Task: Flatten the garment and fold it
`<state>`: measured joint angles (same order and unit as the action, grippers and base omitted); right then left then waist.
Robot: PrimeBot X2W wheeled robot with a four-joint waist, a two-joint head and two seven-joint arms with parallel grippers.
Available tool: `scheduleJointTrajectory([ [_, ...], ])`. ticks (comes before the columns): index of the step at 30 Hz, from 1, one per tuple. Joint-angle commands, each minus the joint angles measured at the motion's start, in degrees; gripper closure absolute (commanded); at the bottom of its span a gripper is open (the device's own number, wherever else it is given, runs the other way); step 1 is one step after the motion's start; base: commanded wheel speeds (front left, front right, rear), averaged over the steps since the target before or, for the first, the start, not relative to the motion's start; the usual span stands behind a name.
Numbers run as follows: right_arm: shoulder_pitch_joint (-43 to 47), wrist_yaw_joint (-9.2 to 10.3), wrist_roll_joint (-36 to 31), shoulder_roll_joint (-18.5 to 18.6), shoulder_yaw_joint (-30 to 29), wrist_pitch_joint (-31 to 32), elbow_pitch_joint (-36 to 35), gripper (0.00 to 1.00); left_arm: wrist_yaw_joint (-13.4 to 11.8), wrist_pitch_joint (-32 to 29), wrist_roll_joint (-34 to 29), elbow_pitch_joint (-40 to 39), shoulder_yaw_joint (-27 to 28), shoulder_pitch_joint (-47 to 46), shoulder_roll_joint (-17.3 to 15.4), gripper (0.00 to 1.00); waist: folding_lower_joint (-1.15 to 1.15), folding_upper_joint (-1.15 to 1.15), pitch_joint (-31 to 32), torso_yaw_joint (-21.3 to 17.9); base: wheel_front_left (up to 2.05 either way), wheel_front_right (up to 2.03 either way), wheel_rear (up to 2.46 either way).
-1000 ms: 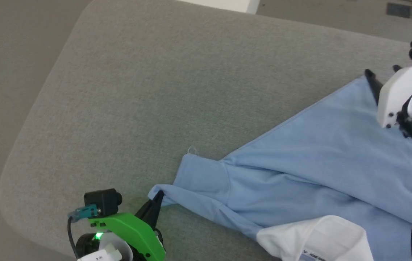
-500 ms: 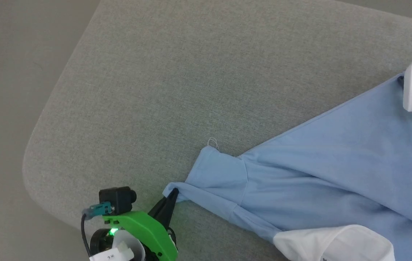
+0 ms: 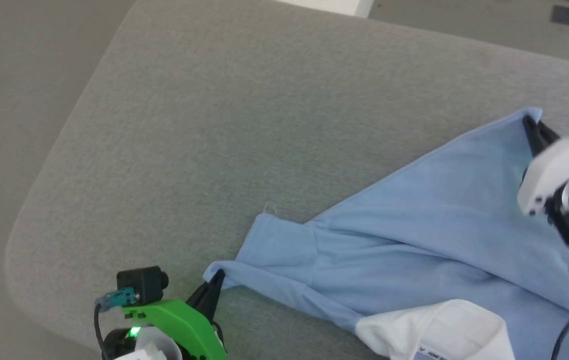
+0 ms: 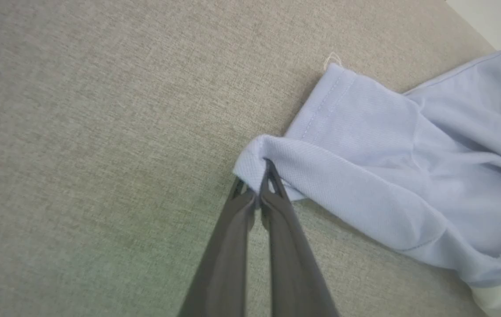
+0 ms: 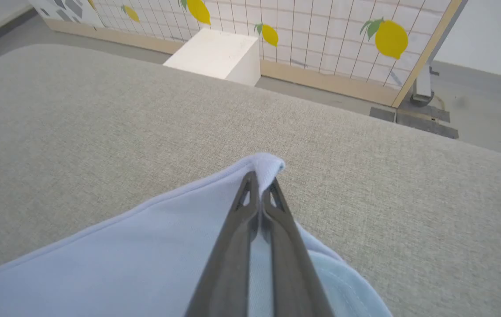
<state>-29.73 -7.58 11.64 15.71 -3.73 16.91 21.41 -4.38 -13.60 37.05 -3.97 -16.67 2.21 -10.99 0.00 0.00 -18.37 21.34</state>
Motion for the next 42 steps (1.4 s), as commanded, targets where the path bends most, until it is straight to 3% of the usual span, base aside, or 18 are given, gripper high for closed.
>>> scheduleJointTrajectory([
  [1, 2.81, 0.09, 0.67, 0.14, -0.01, -3.09, -1.26, 1.0, -0.55, -0.19, -0.36, -0.4, 0.5, 0.9, -0.75, 1.0, 0.0, 0.0, 4.59, -4.67, 0.0, 0.0, 0.0],
  [5, 10.49, 0.09, 2.32, -1.1, -2.18, -11.06, -5.15, 1.0, -1.38, -1.03, -0.29, -1.76, 1.19, 2.33, -1.91, 1.0, 0.0, 0.0, 7.09, -7.88, 0.0, 0.0, 0.0],
  [8, 16.18, 0.09, 2.66, -3.16, -4.66, -13.63, -8.5, 1.0, -1.93, -1.09, -0.29, -2.84, 1.88, 3.64, -2.75, 1.0, 0.0, 0.0, 8.7, -10.36, 0.0, 0.0, 0.0],
  [16, 28.94, 0.09, 2.54, -8.72, -10.06, -12.19, -19.51, 1.0, -2.39, 2.24, -1.47, -4.76, 4.18, 4.48, -4.4, 1.0, 0.0, 0.0, 11.04, -15.44, 0.0, 0.0, 0.0],
  [21, 31.29, 0.09, 2.18, -8.34, -10.4, -8.51, -27.29, 1.0, -0.65, 4.5, -1.88, -6.33, 5.71, 0.31, -5.85, 1.0, 0.0, 0.0, 11.38, -18.2, 0.0, 0.0, 0.0],
  [27, 24.04, 0.09, 1.92, -2.32, -9.07, -1.56, -35.69, 1.0, 1.56, 2.4, -3.64, -9.34, 7.18, -11.93, -10.15, 1.0, 0.0, 0.0, 9.33, -20.91, 0.0, 0.0, 0.0],
  [32, 10.98, 0.09, 1.66, 4.47, -5.55, 4.87, -38.35, 1.0, 3.3, -1.08, -2.33, -10.99, 7.88, -26.19, -11.34, 1.0, 0.0, 0.0, 5.53, -22.43, 0.0, 0.0, 0.0],
  [38, -6.89, 0.09, 2.57, 10.33, -1.07, 10.08, -33.84, 1.0, 4.57, -4.1, -3.57, -6.42, 7.91, -44.12, -12.9, 1.0, 0.0, 0.0, -1.49, -23.52, 0.0, 0.0, 0.0],
  [42, -19.05, 0.09, 2.09, 12.1, 2.24, 11.55, -27.82, 1.0, 4.33, -5.04, -4.51, -1.76, 8.3, -56.1, -12.86, 1.0, 0.0, 0.0, -6.62, -24.15, 0.0, 0.0, 0.0],
])
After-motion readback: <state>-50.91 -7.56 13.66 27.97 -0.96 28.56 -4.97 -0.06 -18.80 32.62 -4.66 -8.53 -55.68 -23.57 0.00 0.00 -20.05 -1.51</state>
